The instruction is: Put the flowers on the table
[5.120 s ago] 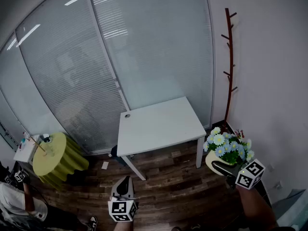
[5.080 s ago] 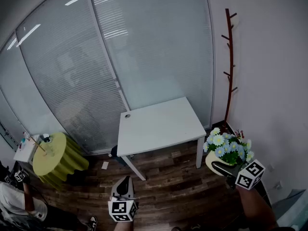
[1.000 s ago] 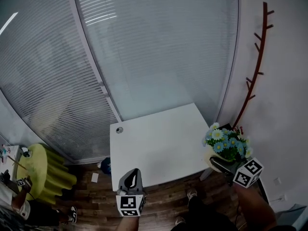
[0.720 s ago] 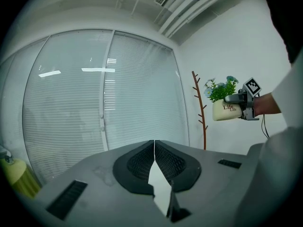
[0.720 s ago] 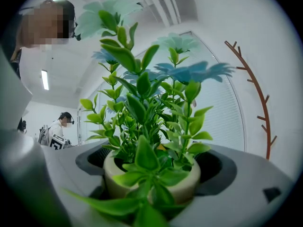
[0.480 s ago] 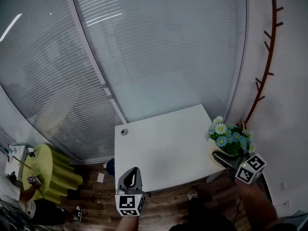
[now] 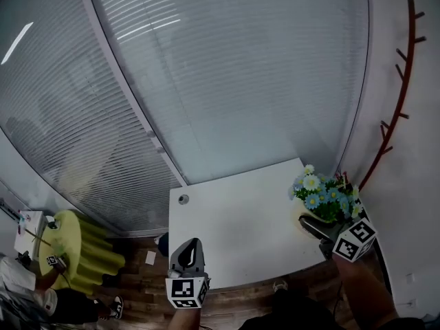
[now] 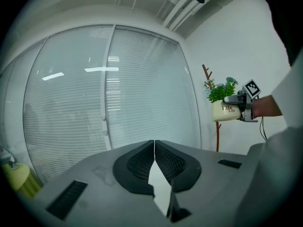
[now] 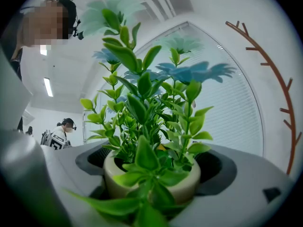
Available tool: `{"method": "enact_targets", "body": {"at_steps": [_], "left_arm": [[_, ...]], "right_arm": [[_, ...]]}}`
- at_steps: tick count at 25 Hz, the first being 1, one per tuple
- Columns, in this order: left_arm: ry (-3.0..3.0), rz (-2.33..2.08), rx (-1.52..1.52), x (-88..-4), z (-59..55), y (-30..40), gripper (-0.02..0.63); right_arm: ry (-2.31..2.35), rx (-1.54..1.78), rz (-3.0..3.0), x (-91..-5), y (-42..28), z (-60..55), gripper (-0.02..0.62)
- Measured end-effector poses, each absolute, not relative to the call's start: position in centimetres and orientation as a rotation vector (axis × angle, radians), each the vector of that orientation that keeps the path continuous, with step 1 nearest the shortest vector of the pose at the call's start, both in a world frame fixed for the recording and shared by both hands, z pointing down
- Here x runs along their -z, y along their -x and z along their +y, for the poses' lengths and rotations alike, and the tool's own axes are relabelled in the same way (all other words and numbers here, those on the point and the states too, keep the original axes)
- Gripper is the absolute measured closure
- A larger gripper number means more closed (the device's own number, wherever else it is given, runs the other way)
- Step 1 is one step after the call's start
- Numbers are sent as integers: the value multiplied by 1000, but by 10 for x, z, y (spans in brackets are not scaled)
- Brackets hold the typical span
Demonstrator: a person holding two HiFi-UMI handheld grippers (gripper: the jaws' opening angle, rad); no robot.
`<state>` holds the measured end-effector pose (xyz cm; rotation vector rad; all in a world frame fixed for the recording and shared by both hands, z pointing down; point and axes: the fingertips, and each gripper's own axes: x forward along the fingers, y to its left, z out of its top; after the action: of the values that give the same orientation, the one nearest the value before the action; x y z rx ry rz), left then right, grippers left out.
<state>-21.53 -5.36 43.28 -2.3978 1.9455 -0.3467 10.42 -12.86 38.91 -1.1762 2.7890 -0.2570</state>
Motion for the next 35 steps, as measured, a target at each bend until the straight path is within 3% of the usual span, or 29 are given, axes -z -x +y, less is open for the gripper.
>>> {"method": "enact_targets", "body": {"at_steps": [22,35], "left_arm": [[2366,2105,344,-417,-166,194,597],[2391,2049,395,-459,-210,211,597]], "right_arm": [[971,206,2972,-405,-70,-243,80],[1020,81,3033,-428,-38,-281,80]]}}
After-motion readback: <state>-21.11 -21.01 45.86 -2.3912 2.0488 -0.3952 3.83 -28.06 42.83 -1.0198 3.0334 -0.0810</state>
